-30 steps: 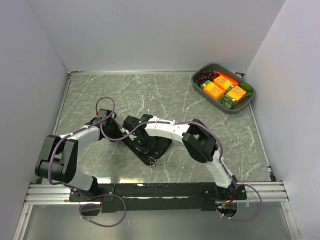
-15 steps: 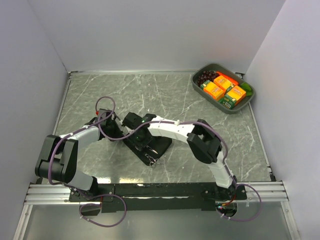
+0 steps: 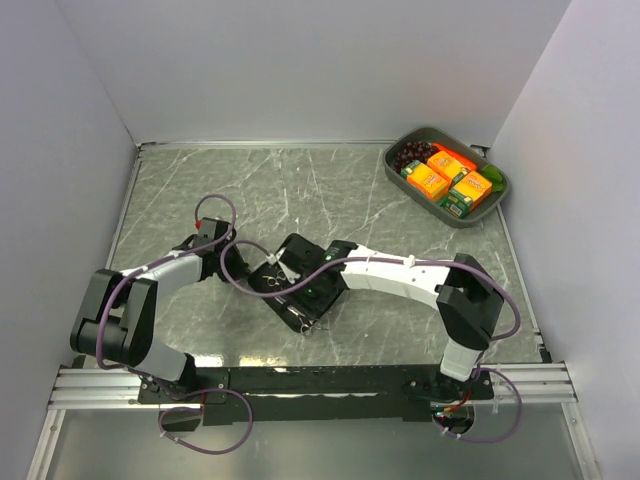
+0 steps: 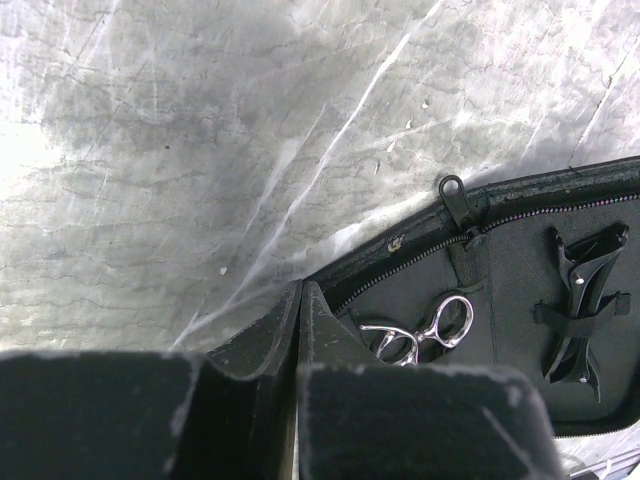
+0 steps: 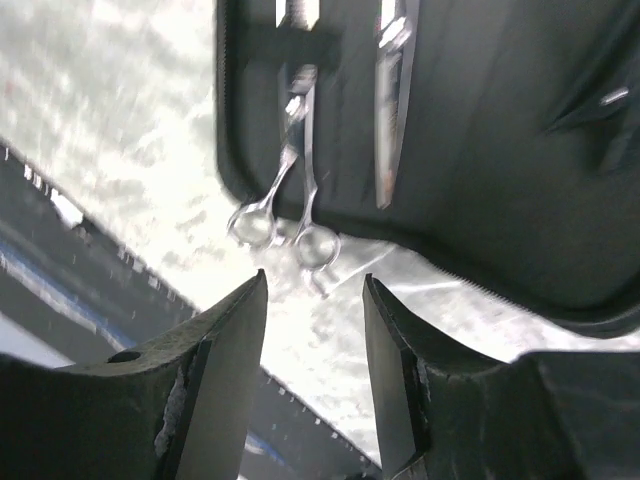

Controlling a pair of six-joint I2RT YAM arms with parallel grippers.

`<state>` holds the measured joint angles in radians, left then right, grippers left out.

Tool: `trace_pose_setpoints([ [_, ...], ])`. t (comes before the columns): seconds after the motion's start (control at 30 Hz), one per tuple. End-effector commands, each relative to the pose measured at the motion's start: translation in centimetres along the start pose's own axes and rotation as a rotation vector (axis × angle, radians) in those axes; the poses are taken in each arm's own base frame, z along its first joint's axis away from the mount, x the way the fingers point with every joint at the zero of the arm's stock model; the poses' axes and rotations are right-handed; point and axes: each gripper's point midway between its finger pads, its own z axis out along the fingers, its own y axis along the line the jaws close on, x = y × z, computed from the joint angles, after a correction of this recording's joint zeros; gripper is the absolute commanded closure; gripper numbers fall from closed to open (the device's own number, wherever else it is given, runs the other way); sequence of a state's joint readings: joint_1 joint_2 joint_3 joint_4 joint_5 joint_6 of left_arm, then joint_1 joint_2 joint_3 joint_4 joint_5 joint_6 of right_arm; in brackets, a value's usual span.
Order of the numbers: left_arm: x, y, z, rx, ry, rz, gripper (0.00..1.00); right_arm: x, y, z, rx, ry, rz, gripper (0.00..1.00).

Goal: Sort the hair-cutting tools

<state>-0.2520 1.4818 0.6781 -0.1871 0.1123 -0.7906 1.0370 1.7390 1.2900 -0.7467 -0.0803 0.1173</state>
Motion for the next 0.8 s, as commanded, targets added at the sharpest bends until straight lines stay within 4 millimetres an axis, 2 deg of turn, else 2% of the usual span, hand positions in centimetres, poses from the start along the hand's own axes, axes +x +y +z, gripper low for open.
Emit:
trace_pose_setpoints([
  [0.0,2.5,2.1,0.4,-0.073,0.085,-0.004,0.95,-0.3,1.9,-1.7,-0.077,-0.053,-0.037,0.49],
  [0.17,2.4,2.1,0.4,-0.077,0.083,-0.003,0.95,-0.4,2.6,-0.6,-0.085,-0.027,-0.022,0.50],
  [0.3,2.5,2.2,0.4,-0.077,0.087,-0.005,0.95,0.3,3.3,0.7,-0.088,0.031,-0.009,0.52],
  [0.5,2.5,2.2,0.3,-0.079,0.085,-0.003,0.95,1.8,2.6,2.9,-0.049,0.100,0.021,0.53],
  [0.77,2.7,2.4,0.3,-0.081,0.086,-0.005,0.96,2.1,2.2,4.3,-0.024,0.115,0.038,0.54],
])
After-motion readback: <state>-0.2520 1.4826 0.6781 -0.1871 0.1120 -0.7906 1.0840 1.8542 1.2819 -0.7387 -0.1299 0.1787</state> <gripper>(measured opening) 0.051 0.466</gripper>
